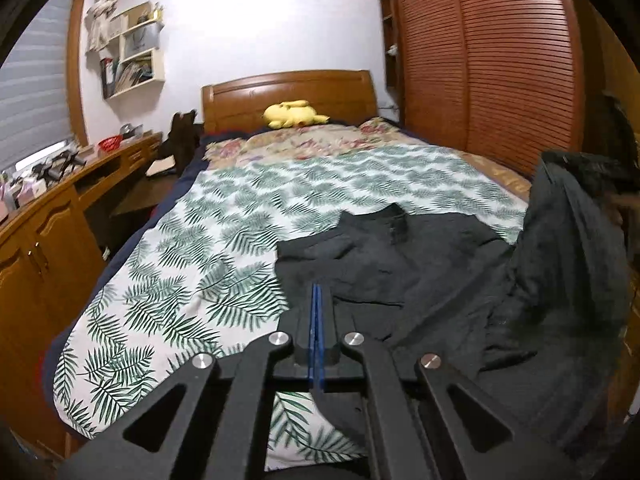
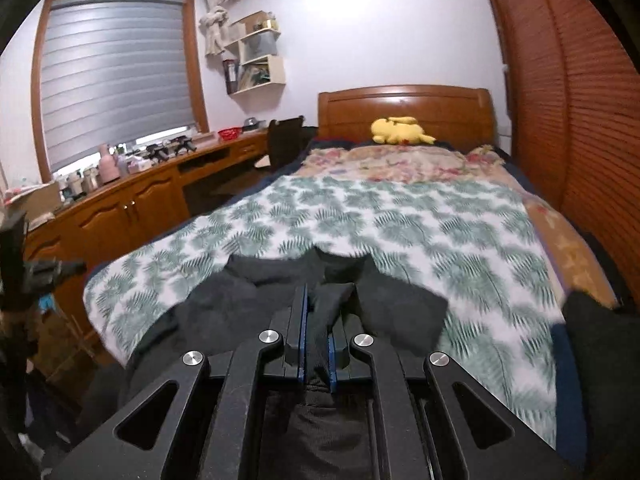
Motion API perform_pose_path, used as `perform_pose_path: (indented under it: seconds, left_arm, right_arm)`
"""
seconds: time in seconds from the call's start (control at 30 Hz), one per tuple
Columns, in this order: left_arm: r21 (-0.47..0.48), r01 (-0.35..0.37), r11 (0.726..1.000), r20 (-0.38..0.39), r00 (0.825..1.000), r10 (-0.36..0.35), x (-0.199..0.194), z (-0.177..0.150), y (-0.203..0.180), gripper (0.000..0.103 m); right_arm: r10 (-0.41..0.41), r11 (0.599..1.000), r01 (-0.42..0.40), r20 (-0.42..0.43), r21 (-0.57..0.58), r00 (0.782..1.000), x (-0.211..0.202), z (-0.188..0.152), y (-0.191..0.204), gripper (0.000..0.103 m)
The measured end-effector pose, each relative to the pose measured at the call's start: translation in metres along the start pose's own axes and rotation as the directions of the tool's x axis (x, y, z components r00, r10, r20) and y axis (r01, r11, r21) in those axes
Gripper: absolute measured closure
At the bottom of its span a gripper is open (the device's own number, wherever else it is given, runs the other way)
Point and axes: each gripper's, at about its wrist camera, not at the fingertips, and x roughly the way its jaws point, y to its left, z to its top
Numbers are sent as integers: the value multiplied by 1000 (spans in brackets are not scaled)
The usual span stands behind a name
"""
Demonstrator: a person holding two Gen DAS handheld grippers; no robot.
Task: Fold large clothes
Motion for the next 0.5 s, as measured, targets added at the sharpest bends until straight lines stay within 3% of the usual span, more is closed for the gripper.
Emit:
perform_pose_path:
  seconds: [0.27,0.43,0.5]
  left_arm:
    - [-54,-55,997,-21,998,54,36,4,31,103]
    - [-52,-48,998,-41,998,46,61,8,31,103]
    - [-54,-27,998,-48,999,24,70,8,27,103]
  right_arm:
    - [-113,989,106,-62,-107,992,133,87,-26,98]
    - [-241,968,231,-117,-93,963,203,98,-74,98]
    - [-306,951,293,-158,-102,939,230,89,-97,98]
